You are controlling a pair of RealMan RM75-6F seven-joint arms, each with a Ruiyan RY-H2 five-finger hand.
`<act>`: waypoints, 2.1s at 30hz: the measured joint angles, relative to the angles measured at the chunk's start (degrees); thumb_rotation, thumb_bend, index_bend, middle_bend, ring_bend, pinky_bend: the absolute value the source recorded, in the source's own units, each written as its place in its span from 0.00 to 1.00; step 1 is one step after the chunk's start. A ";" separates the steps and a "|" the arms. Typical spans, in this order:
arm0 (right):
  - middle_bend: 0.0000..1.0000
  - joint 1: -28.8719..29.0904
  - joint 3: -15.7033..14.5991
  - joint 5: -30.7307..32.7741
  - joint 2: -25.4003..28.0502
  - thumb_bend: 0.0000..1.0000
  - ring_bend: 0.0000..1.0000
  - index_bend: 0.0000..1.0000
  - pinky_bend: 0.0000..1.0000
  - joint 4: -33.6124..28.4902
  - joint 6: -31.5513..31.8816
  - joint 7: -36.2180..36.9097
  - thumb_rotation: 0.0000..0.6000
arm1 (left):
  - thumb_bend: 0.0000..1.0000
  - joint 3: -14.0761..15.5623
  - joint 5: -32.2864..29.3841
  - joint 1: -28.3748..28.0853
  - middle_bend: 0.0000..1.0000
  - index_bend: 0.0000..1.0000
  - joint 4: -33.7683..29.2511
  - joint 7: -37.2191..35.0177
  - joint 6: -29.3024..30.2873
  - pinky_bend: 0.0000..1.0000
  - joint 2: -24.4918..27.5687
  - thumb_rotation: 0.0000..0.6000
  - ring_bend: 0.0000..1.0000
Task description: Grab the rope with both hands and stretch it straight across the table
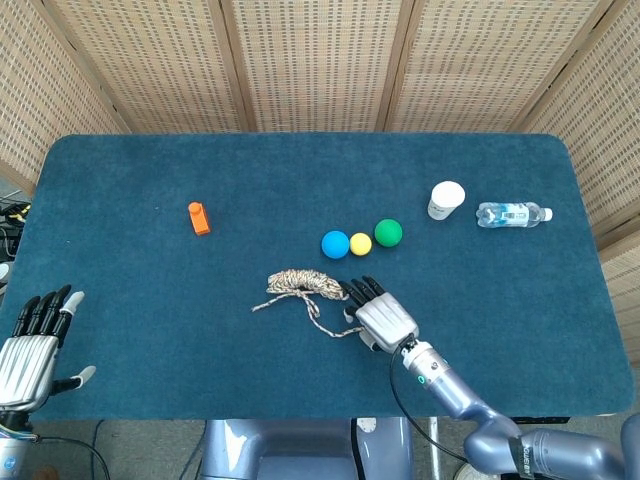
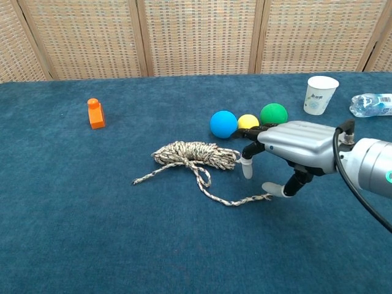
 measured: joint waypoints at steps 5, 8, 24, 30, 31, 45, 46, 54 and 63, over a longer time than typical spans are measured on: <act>0.00 0.52 0.06 3.54 -2.72 0.40 0.00 0.42 0.00 1.27 -0.09 -0.08 1.00 | 0.00 -0.11 -0.35 -0.14 0.00 0.00 0.02 -0.24 -0.21 0.00 0.11 1.00 0.00; 0.00 0.87 -0.06 4.71 -4.37 0.41 0.00 0.43 0.00 2.68 0.19 -0.71 1.00 | 0.00 -0.07 -0.37 -0.18 0.00 0.00 -0.02 -0.29 -0.28 0.00 0.17 1.00 0.00; 0.00 1.38 -1.39 5.80 -9.39 0.36 0.00 0.47 0.00 8.85 3.10 -1.03 1.00 | 0.00 -0.04 -0.82 -0.42 0.00 0.00 -0.03 -0.68 -0.72 0.00 0.52 1.00 0.00; 0.00 1.23 -2.16 4.58 -10.38 0.36 0.00 0.49 0.00 10.66 3.86 -0.36 1.00 | 0.00 0.02 -0.85 -0.46 0.00 0.00 -0.10 -0.55 -0.76 0.00 0.51 1.00 0.00; 0.00 1.22 -2.25 4.41 -10.50 0.36 0.00 0.49 0.00 10.89 3.94 -0.28 1.00 | 0.00 0.03 -0.86 -0.47 0.00 0.00 -0.12 -0.53 -0.77 0.00 0.51 1.00 0.00; 0.00 1.66 -2.26 5.27 -11.48 0.38 0.00 0.50 0.00 12.09 3.63 -1.25 1.00 | 0.00 0.10 -0.98 -0.55 0.00 0.00 -0.12 -0.85 -0.86 0.00 0.64 1.00 0.00; 0.00 1.68 -2.31 5.33 -11.54 0.38 0.00 0.50 0.00 12.19 3.61 -1.40 1.00 | 0.00 0.08 -1.00 -0.56 0.00 0.00 -0.10 -0.87 -0.86 0.00 0.64 1.00 0.00; 0.00 1.86 -2.42 5.11 -12.13 0.43 0.00 0.58 0.00 13.13 3.91 -1.80 1.00 | 0.00 0.07 -1.21 -0.69 0.00 0.00 -0.11 -0.95 -1.11 0.00 0.66 1.00 0.00; 0.00 1.89 -2.31 3.79 -12.33 0.51 0.00 0.64 0.00 13.19 5.01 -1.29 1.00 | 0.00 0.05 -1.51 -0.90 0.00 0.00 -0.14 -0.79 -1.46 0.00 0.61 1.00 0.00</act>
